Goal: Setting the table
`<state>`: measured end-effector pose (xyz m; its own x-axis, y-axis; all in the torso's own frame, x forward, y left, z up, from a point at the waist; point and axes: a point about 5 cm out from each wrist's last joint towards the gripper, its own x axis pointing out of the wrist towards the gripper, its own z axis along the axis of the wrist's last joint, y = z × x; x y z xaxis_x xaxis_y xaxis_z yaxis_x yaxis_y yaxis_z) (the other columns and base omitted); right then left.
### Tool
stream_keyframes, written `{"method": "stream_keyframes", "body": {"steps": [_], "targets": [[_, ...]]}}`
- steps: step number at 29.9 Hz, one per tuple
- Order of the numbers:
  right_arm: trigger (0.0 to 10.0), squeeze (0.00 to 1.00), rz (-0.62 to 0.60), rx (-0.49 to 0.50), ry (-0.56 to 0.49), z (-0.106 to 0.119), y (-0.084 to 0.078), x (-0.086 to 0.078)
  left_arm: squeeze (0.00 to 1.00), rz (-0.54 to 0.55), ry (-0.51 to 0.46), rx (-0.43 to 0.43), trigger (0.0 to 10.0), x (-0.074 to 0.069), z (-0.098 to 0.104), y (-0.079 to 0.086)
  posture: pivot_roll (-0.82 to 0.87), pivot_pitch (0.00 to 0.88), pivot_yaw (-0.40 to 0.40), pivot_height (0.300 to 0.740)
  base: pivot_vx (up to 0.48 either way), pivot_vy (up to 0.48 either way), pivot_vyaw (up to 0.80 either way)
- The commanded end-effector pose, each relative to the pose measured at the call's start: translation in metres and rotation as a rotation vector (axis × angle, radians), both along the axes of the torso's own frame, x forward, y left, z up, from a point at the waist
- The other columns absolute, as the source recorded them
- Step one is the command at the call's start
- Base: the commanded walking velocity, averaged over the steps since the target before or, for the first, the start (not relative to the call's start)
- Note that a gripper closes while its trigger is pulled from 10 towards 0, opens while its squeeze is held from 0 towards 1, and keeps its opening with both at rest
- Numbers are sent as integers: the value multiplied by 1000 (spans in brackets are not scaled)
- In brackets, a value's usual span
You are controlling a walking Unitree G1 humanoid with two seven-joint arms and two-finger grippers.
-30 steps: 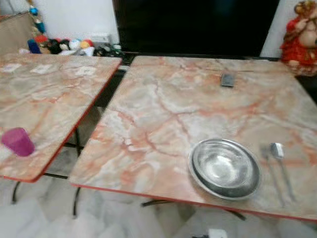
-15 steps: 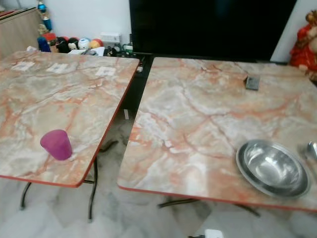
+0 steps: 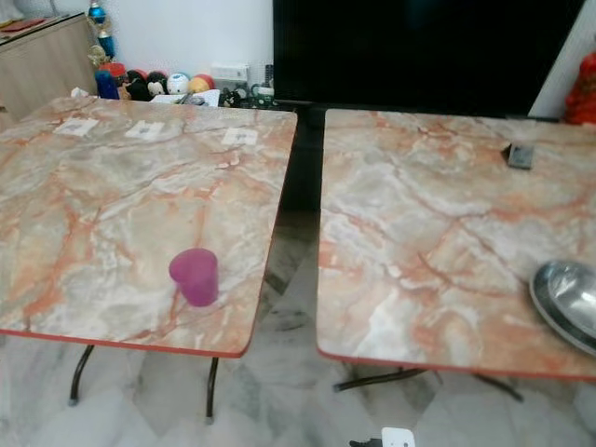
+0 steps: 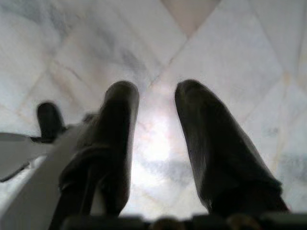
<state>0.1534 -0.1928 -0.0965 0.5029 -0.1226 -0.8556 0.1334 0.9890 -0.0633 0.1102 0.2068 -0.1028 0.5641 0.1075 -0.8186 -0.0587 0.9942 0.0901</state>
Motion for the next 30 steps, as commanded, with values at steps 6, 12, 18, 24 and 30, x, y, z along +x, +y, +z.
{"method": "stream_keyframes", "body": {"steps": [6, 12, 18, 24, 30], "targets": [[10000, 0, 4, 23, -6, 0, 10, 3, 0, 19, 26, 25, 10000, -7, 0, 11, 36, 90, -21, 740, 0, 359, 0], [10000, 0, -1, 31, -7, 0, 12, 3, 0, 14, 23, 30, 10000, -7, 0, 11, 39, 93, -20, 740, 0, 0, 0], [10000, 0, -9, 34, -5, 0, 12, 3, 0, 13, 20, 30, 10000, -7, 0, 11, 39, 95, -20, 740, 0, 0, 0], [10000, 0, -9, 34, -3, -1, 13, 2, 0, 11, 22, 29, 10000, -7, 0, 11, 43, 97, -20, 740, 0, 0, 0], [10000, 0, -14, 35, -6, -1, 13, 1, 0, 10, 22, 29, 10000, -7, 0, 11, 43, 99, -19, 740, 0, 0, 0]]}}
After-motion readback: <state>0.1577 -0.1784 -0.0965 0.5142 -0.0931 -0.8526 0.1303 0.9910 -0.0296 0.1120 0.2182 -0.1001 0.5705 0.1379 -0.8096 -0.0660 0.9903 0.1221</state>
